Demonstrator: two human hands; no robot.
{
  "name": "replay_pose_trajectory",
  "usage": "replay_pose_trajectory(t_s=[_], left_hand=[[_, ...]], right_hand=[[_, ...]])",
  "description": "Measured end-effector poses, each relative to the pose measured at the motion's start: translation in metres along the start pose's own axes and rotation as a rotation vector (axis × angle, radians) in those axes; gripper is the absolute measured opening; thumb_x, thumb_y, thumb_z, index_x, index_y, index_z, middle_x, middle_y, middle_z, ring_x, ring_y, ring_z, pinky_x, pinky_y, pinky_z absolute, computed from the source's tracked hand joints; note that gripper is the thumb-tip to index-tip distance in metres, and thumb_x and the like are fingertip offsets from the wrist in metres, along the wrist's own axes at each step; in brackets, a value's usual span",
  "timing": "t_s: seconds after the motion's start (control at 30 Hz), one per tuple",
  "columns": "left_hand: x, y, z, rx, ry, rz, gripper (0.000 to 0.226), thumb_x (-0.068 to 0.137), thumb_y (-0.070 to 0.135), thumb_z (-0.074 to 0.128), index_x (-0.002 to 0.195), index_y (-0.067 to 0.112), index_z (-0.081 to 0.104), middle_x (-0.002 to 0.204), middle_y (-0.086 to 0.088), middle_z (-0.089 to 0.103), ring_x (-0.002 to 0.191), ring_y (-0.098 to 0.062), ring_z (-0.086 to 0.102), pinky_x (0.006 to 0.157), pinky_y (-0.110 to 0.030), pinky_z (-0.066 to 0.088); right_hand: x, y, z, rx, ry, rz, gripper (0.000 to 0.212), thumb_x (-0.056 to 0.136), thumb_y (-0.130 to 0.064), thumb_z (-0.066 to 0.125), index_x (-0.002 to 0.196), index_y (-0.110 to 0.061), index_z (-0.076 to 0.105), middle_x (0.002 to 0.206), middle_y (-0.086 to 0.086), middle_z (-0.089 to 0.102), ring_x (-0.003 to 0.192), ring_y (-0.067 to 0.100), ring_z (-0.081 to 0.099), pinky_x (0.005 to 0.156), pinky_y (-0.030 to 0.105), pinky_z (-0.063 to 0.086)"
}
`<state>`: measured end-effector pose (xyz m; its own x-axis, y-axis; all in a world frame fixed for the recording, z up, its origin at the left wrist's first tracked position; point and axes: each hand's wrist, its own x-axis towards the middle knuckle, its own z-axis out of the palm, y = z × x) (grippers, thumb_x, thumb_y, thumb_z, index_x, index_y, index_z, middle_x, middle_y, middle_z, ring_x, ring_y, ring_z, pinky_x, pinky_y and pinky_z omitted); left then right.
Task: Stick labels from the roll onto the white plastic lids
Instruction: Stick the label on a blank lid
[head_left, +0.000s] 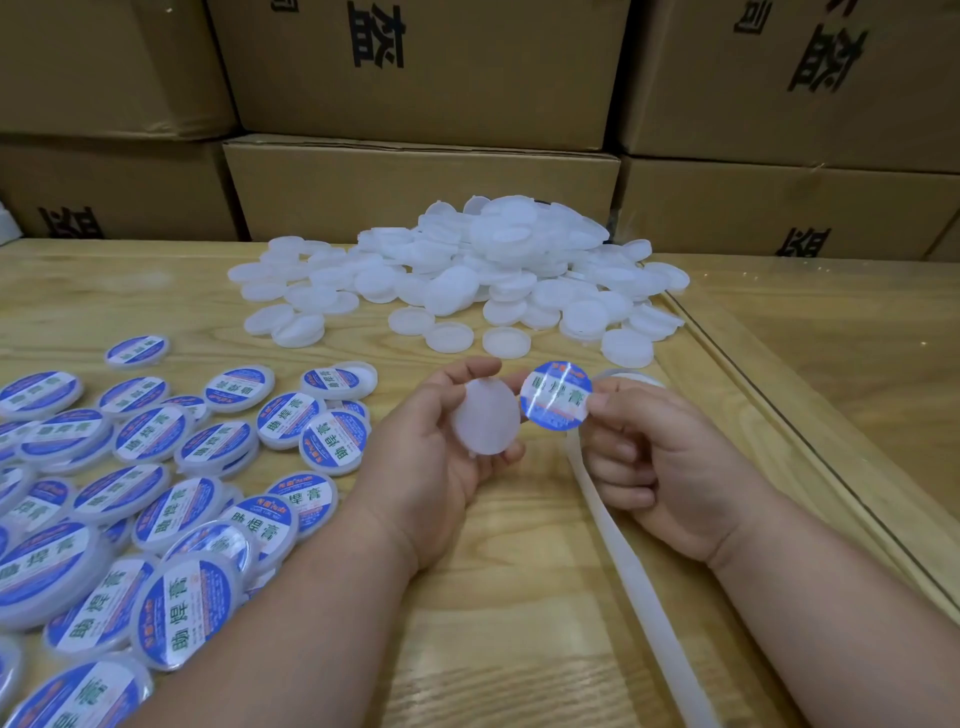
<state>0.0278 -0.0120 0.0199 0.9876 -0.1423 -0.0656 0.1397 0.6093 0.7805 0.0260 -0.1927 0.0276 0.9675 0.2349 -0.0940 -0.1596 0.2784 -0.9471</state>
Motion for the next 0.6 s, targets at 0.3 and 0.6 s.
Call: replay_pose_trajectory(t_s=[0.3, 0.6], left_hand=[[0.004, -0.003, -0.004, 0.002, -0.039, -0.043, 0.039, 0.099, 0.013, 0.026, 0.113, 0.005, 0.062, 0.114, -0.025, 0.072, 0.106, -0.033, 0.070, 0.094, -0.045, 0.053], [0.007, -0.007, -0.006, 0.142, -0.088, 0.013, 0.039, 0.093, 0.000, 0.029, 0.114, 0.006, 0.061, 0.114, -0.020, 0.074, 0.100, -0.027, 0.072, 0.077, -0.033, 0.056]], right_hand=[[0.002, 0.007, 0.010, -0.244, -0.008, 0.043, 0.015, 0.078, -0.025, 0.068, 0.062, -0.028, 0.068, 0.052, -0.005, 0.028, 0.042, 0.008, 0.018, 0.038, 0.015, 0.017], [0.001, 0.009, 0.012, -0.278, 0.046, 0.056, 0.024, 0.094, -0.016, 0.066, 0.072, -0.022, 0.071, 0.051, -0.007, 0.030, 0.041, 0.007, 0.021, 0.037, 0.016, 0.020]])
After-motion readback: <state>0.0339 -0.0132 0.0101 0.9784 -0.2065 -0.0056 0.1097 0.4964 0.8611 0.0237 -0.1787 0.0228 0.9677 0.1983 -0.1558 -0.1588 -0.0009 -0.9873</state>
